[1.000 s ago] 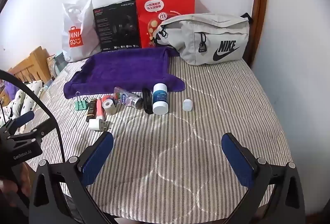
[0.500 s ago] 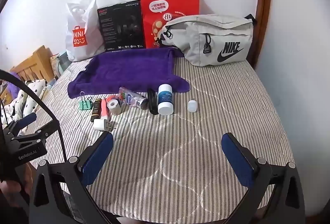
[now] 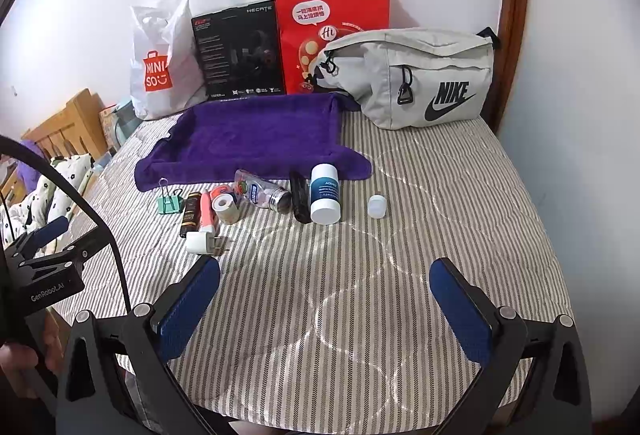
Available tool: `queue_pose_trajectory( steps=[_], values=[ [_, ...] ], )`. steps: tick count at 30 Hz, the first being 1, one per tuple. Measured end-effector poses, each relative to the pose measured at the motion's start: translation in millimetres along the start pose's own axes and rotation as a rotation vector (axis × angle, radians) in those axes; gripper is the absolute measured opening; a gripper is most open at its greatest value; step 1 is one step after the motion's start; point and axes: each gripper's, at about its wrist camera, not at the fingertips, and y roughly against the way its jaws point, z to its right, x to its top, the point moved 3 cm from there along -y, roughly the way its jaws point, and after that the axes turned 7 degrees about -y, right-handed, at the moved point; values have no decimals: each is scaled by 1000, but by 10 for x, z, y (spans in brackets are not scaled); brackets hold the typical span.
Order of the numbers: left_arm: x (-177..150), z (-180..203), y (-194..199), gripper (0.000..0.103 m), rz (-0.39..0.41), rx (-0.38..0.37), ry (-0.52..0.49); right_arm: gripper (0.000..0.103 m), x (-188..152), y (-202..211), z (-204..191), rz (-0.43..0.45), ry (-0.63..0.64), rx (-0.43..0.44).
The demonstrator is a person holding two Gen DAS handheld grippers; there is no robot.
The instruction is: Organize rigid objects
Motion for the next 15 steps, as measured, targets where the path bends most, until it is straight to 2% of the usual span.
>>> queue_pose_trajectory(
  steps=[15],
  values=[
    [16, 12, 4, 103, -3, -2, 0, 103, -17, -25, 20, -6, -2, -1]
  ],
)
